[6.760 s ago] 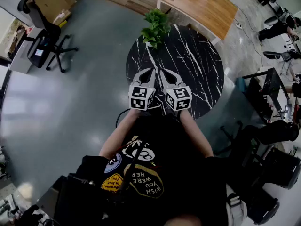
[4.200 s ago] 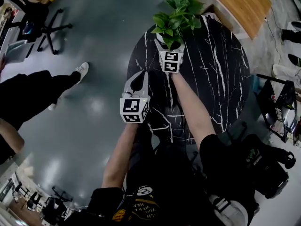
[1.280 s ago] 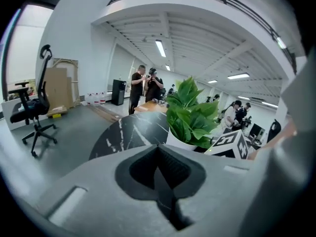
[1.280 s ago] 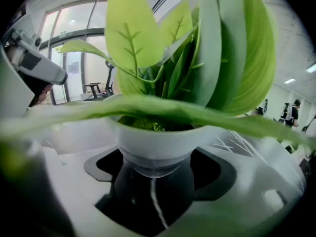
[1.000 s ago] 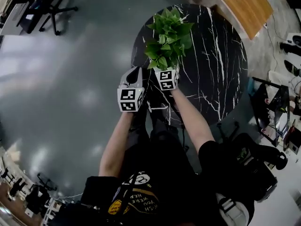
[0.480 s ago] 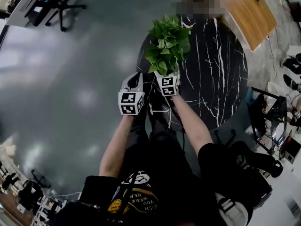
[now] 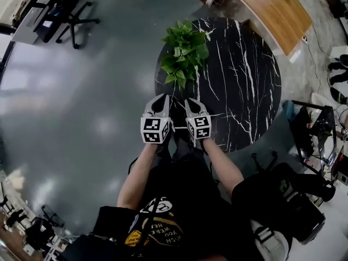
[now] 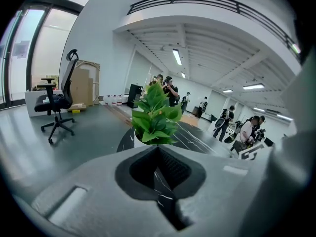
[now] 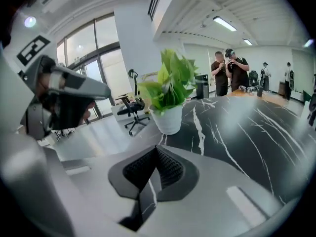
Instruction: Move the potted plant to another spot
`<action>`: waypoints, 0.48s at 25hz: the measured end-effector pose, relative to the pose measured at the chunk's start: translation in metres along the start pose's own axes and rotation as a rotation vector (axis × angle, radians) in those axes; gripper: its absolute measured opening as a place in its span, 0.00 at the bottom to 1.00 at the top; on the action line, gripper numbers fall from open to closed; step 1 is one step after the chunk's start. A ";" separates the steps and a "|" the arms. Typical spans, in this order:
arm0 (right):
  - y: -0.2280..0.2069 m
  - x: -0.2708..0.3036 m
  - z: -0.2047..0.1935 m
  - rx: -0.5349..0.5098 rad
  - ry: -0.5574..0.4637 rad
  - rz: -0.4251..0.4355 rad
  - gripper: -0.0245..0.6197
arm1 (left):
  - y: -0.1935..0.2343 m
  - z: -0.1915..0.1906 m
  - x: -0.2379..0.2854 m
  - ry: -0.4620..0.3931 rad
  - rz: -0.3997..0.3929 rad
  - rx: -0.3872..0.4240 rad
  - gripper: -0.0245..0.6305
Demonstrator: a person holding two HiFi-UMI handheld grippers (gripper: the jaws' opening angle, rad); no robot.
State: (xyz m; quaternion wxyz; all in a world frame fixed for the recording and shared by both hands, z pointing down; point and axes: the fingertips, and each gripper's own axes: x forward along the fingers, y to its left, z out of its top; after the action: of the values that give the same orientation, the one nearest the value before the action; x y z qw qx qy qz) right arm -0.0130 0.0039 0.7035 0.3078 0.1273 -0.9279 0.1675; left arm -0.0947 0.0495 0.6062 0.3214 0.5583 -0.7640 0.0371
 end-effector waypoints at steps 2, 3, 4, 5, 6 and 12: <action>0.015 -0.029 0.017 0.026 -0.057 0.021 0.04 | -0.011 0.006 -0.019 -0.021 0.002 0.021 0.04; 0.023 -0.041 0.028 0.032 -0.085 0.031 0.04 | -0.016 0.010 -0.028 -0.033 0.005 0.025 0.04; 0.029 -0.052 0.041 0.032 -0.111 0.039 0.04 | -0.019 0.014 -0.037 -0.043 0.007 0.025 0.04; 0.035 -0.061 0.056 0.024 -0.136 0.044 0.04 | -0.022 0.019 -0.046 -0.054 0.008 0.023 0.04; 0.040 -0.070 0.072 0.012 -0.160 0.044 0.04 | -0.026 0.025 -0.053 -0.065 0.007 0.020 0.04; 0.062 -0.119 0.143 -0.049 -0.257 -0.026 0.04 | -0.051 0.054 -0.086 -0.107 -0.075 0.040 0.04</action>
State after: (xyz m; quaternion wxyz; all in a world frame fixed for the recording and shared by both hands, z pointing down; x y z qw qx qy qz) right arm -0.0175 0.0209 0.5084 0.1914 0.1524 -0.9618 0.1229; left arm -0.0596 0.0795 0.5028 0.2700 0.5941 -0.7577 0.0104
